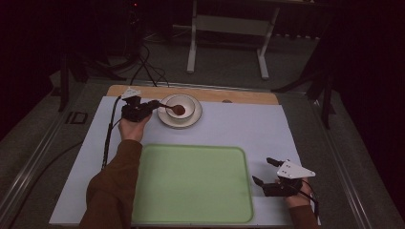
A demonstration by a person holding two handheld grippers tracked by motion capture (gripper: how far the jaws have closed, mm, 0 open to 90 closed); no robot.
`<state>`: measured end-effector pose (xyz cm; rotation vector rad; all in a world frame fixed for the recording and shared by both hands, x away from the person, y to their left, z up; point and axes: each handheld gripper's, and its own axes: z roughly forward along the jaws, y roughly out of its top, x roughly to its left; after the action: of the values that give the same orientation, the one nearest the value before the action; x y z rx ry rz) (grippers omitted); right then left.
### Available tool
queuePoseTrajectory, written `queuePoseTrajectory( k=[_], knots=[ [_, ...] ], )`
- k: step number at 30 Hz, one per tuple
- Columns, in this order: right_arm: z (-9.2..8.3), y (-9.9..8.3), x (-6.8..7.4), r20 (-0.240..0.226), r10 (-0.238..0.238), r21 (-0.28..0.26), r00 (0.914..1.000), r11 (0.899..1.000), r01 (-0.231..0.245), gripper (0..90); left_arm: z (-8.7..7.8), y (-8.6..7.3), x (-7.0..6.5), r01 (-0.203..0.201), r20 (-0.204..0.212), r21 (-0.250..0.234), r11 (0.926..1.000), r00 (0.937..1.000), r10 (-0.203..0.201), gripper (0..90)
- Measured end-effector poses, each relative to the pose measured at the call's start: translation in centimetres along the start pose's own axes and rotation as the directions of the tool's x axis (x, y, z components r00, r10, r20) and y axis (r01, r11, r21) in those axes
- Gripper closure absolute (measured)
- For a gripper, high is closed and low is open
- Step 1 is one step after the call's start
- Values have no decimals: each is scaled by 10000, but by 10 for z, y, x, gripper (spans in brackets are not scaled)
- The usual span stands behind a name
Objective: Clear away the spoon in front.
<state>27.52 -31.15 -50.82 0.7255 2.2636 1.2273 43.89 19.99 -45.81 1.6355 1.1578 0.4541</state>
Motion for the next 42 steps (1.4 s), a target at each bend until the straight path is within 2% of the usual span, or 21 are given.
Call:
queuePoseTrajectory(
  k=[6,25,31,42],
  knots=[
    [0,0,0,-3,13,3,10000,10000,-13,138,-8,5,-2,-109,-49,-231,9997,9999,108,836],
    [0,0,0,-24,5,-8,10000,10000,-5,138,-40,18,-4,-412,-129,-432,9982,9991,407,836],
    [0,0,0,-37,0,-1,10000,10000,0,138,-51,22,-7,-718,-169,-397,9966,9973,712,836],
    [0,0,0,-28,14,-11,10000,10000,-14,138,-69,26,-8,-983,-236,-214,9949,9949,978,836]
  ],
)
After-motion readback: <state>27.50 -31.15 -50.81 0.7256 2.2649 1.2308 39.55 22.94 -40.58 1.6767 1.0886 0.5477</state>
